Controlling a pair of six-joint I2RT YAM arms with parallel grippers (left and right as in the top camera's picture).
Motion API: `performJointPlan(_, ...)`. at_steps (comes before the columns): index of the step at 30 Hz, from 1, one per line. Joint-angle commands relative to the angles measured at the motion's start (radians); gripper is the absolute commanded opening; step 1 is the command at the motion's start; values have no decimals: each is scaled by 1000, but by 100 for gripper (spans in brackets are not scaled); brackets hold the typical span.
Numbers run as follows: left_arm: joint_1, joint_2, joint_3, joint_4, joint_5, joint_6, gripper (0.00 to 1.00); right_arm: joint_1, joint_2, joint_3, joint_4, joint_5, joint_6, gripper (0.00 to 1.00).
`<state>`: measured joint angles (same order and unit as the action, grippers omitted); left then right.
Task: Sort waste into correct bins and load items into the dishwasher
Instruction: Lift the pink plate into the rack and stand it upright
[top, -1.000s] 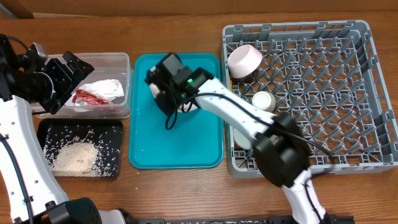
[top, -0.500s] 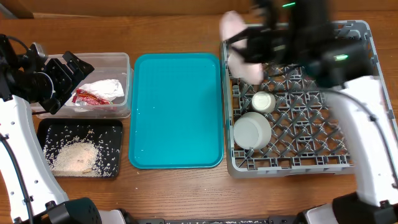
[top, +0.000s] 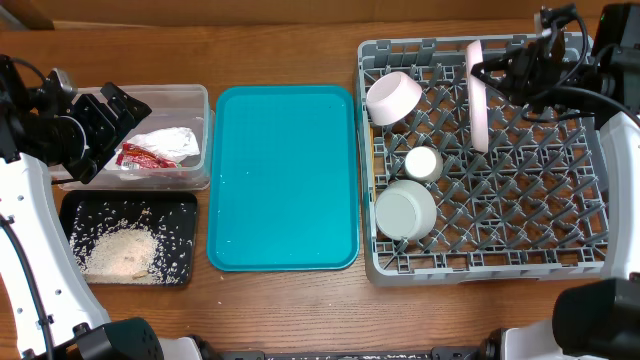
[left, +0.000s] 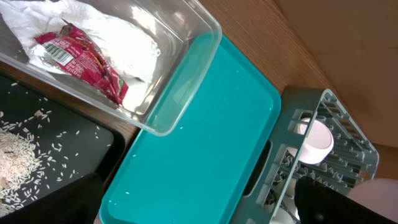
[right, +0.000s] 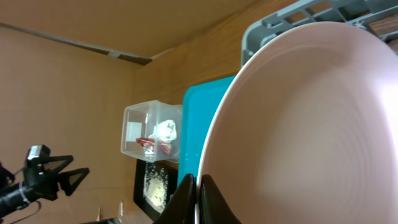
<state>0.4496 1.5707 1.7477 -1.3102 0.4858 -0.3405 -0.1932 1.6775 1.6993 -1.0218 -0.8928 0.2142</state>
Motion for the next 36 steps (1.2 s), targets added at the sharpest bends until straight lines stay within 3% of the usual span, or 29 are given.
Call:
performJointPlan(1,-1,-19,15,2,1,12,100,-1,38,-39,34,-62,-43,4)
performJointPlan(32,-1,-19,15,2,1,12,100,-1,277,-59,189,-33,-39,4)
performJointPlan(36,-1,-19,15,2,1,12,100,-1,275,-55,179,-37,-31,25)
